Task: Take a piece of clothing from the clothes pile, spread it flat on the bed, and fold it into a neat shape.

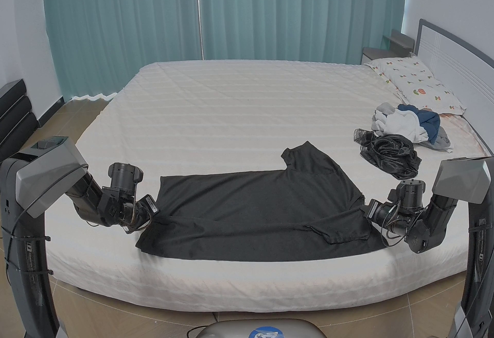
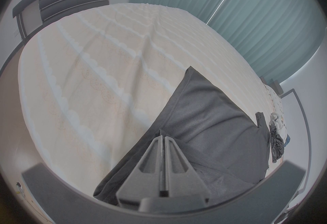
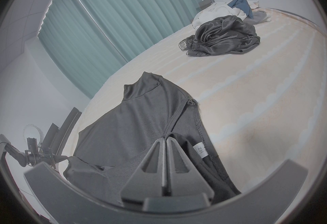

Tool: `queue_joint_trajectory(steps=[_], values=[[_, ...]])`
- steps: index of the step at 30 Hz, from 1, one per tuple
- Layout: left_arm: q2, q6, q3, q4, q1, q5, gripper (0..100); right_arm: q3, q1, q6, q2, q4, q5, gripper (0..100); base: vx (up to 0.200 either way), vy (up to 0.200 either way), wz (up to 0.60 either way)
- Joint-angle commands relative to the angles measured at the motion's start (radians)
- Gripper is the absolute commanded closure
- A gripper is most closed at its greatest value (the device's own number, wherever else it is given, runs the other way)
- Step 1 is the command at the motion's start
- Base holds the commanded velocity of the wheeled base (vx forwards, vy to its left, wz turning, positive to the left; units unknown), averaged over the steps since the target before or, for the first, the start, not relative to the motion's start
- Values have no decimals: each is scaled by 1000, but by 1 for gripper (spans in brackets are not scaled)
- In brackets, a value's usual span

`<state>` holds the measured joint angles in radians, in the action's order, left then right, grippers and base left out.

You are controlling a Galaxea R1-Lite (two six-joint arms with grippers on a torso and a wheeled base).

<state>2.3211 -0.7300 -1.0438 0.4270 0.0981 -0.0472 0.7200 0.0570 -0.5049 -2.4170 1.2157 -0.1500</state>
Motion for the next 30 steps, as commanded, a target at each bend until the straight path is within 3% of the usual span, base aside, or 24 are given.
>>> queue_joint_trajectory(steps=[1,8,30], values=[[3,-2,-1,2,-3,0,100,4,-20,-1,-14,2,-2,100,0,0,0],[3,-3,-5,2,-11,0,100,-1,-25,-46,-37,59,-2,100,0,0,0],[61,-37,-71,6,-18,1,100,9,-13,-50,-79,108,4,100,0,0,0]])
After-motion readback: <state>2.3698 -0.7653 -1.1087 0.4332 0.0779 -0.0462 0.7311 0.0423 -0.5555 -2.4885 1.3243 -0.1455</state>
